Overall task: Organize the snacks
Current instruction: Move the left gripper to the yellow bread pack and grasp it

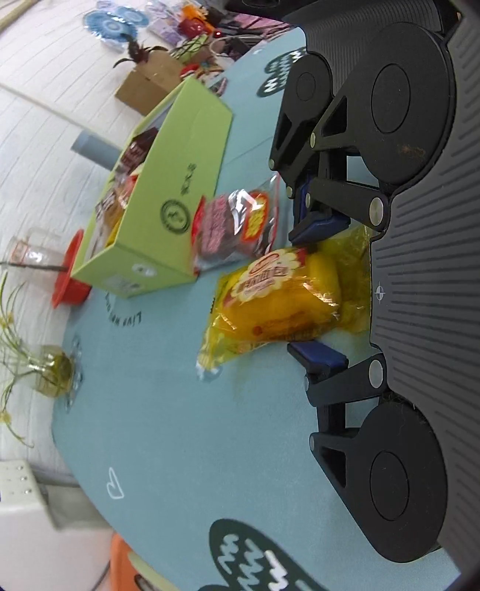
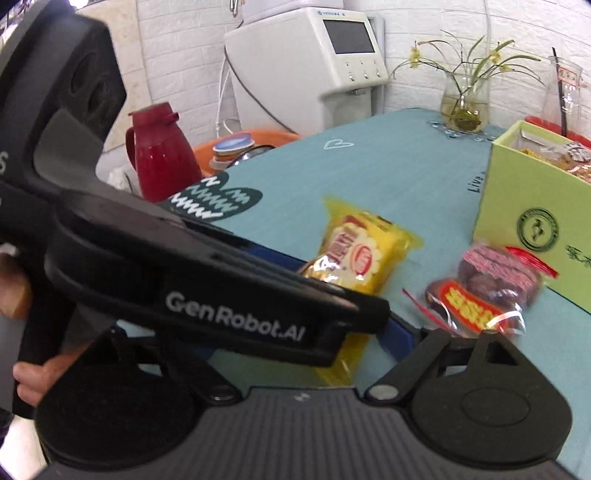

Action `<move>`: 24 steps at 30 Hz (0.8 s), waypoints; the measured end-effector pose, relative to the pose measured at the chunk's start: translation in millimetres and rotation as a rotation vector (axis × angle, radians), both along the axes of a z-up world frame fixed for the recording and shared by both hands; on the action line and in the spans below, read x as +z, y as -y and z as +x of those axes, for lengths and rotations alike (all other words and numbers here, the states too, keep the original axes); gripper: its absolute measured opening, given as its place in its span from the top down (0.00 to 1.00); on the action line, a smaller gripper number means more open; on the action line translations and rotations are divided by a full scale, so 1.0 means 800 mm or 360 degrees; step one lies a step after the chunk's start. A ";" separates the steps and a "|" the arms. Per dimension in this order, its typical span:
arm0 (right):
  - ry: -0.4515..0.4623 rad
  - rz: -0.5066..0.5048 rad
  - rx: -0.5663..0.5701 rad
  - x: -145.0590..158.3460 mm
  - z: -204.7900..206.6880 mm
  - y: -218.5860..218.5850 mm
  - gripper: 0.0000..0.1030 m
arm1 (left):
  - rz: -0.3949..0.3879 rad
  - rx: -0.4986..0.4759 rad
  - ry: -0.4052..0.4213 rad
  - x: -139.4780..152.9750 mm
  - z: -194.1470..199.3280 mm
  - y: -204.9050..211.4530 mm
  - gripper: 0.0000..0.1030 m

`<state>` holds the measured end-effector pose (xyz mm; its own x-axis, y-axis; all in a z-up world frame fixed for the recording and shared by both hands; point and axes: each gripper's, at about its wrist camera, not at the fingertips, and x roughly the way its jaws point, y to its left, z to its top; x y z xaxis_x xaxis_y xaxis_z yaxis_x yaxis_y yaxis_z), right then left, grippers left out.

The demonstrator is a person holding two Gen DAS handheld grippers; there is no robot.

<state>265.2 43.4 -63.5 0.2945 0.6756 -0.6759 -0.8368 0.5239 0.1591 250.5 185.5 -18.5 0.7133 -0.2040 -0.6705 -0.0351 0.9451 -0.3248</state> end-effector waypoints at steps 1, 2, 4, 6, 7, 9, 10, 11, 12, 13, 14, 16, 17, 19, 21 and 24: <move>-0.0005 0.0003 -0.0008 0.000 -0.005 0.008 0.15 | 0.0007 -0.0009 -0.0002 0.000 -0.005 0.009 0.62; -0.0003 0.0000 -0.0018 0.001 -0.011 0.017 0.15 | 0.0009 -0.0018 -0.0003 0.001 -0.010 0.018 0.62; 0.0002 -0.0009 -0.0042 0.001 -0.019 0.036 0.15 | 0.0010 -0.0037 -0.0006 0.002 -0.019 0.039 0.62; 0.0004 -0.0005 -0.0070 0.002 -0.030 0.059 0.14 | 0.0006 -0.0063 -0.0012 0.002 -0.027 0.060 0.62; 0.0007 -0.0006 -0.0089 0.003 -0.036 0.071 0.14 | 0.0008 -0.0084 -0.0013 0.002 -0.031 0.071 0.62; 0.0022 -0.0004 -0.0128 0.003 -0.047 0.095 0.14 | 0.0001 -0.0127 -0.0018 0.003 -0.039 0.091 0.62; 0.0030 -0.0003 -0.0147 0.004 -0.053 0.105 0.14 | -0.0006 -0.0150 -0.0021 0.003 -0.043 0.102 0.63; 0.0047 -0.0006 -0.0161 0.005 -0.058 0.114 0.14 | -0.0016 -0.0175 -0.0024 0.003 -0.045 0.111 0.63; 0.0064 -0.0010 -0.0178 0.006 -0.062 0.123 0.14 | -0.0022 -0.0195 -0.0025 0.004 -0.047 0.120 0.63; 0.0077 -0.0016 -0.0194 0.006 -0.066 0.129 0.14 | -0.0021 -0.0210 -0.0025 0.004 -0.049 0.129 0.62; 0.0082 -0.0018 -0.0208 0.006 -0.068 0.135 0.13 | -0.0019 -0.0225 -0.0025 0.004 -0.051 0.136 0.62; 0.0085 -0.0018 -0.0239 0.004 -0.070 0.146 0.11 | -0.0017 -0.0240 -0.0024 0.005 -0.052 0.146 0.57; 0.0088 -0.0008 -0.0253 0.003 -0.071 0.151 0.10 | -0.0019 -0.0240 -0.0023 0.005 -0.053 0.148 0.53; 0.0071 0.0036 -0.0277 0.004 -0.071 0.159 0.10 | -0.0025 -0.0208 -0.0005 0.008 -0.056 0.147 0.40; 0.0065 0.0072 -0.0282 0.004 -0.070 0.160 0.10 | -0.0024 -0.0159 0.0030 0.012 -0.058 0.141 0.34; 0.0056 0.0060 -0.0278 -0.004 -0.063 0.153 0.10 | -0.0032 -0.0135 0.0014 0.011 -0.050 0.132 0.35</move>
<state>214.7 -78.6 -66.4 0.4328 0.6366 -0.6383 -0.7388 0.6562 0.1534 210.7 80.2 -9.9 0.6988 -0.2771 -0.6595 0.0477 0.9379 -0.3435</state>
